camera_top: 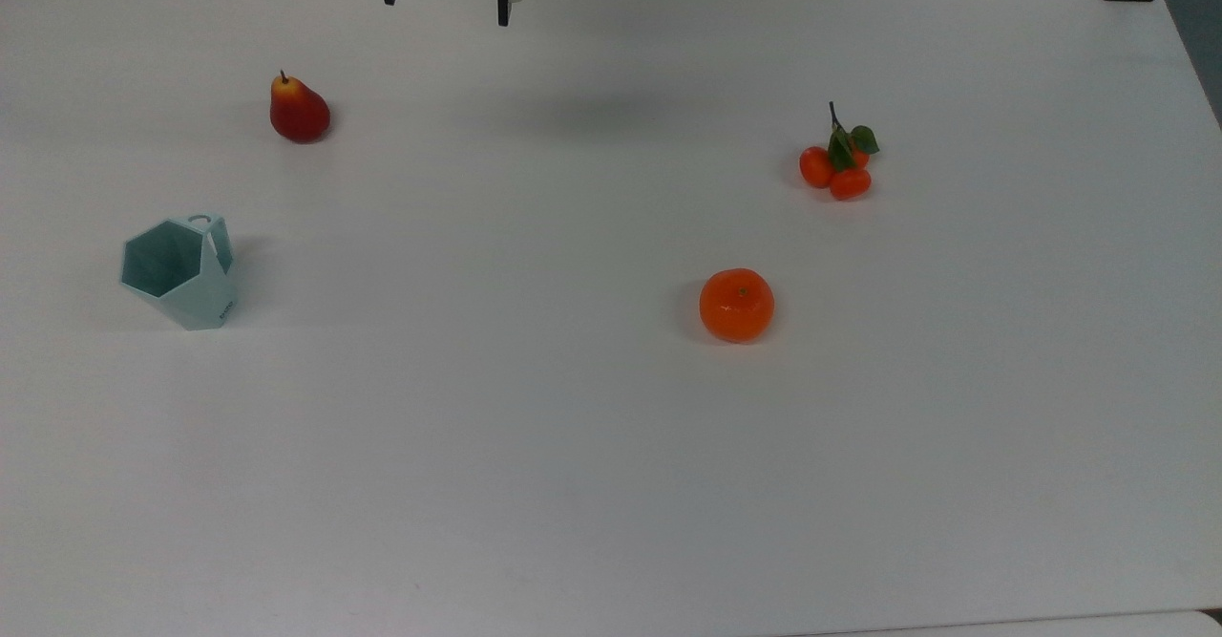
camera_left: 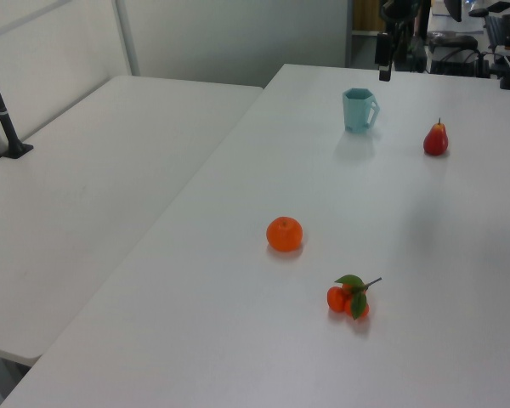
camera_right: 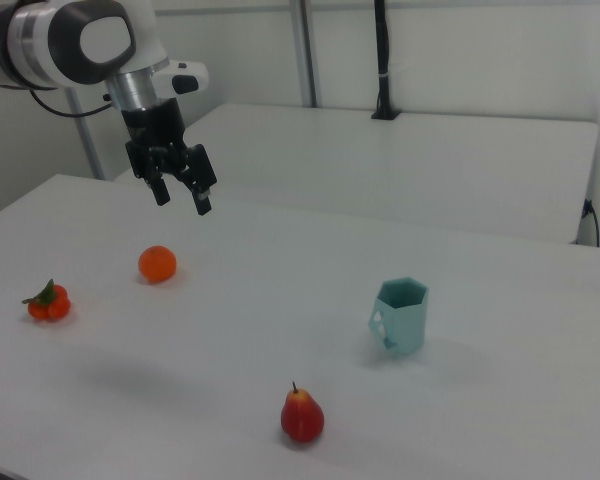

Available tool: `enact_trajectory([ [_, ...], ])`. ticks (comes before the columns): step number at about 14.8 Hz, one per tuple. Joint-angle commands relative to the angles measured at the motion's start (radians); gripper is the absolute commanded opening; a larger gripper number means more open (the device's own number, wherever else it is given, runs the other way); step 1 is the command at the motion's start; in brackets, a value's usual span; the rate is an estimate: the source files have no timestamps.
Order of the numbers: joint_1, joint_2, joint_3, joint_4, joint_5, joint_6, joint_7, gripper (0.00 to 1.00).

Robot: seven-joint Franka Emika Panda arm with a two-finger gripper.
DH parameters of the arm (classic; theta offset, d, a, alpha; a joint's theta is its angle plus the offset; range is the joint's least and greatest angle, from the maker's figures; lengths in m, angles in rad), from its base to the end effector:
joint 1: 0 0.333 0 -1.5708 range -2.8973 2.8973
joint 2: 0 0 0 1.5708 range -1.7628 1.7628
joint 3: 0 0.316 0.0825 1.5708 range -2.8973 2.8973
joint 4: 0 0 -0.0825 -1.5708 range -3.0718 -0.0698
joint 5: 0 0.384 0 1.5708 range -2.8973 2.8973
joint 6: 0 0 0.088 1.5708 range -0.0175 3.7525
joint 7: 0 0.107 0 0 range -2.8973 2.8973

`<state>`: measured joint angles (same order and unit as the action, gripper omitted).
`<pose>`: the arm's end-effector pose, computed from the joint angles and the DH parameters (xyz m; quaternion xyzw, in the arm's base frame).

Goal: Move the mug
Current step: 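Move the gripper down over the teal hexagonal mug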

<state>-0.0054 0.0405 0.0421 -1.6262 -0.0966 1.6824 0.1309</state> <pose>0.5750 0.0113 0.5856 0.9980 -0.0421 0.0118 0.0463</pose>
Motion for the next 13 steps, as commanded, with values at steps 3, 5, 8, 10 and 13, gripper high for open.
enact_trajectory([
  [3,0.019,-0.016,-0.018,-0.023,0.006,0.025,-0.004,1.0],
  [5,0.013,-0.013,-0.018,-0.023,0.008,0.025,-0.002,1.0],
  [8,0.004,-0.007,-0.018,-0.023,0.008,0.026,-0.007,1.0],
  [10,-0.025,0.01,-0.018,-0.012,0.009,0.04,-0.008,1.0],
  [13,-0.086,0.035,-0.019,-0.018,0.008,0.127,0.004,1.0],
])
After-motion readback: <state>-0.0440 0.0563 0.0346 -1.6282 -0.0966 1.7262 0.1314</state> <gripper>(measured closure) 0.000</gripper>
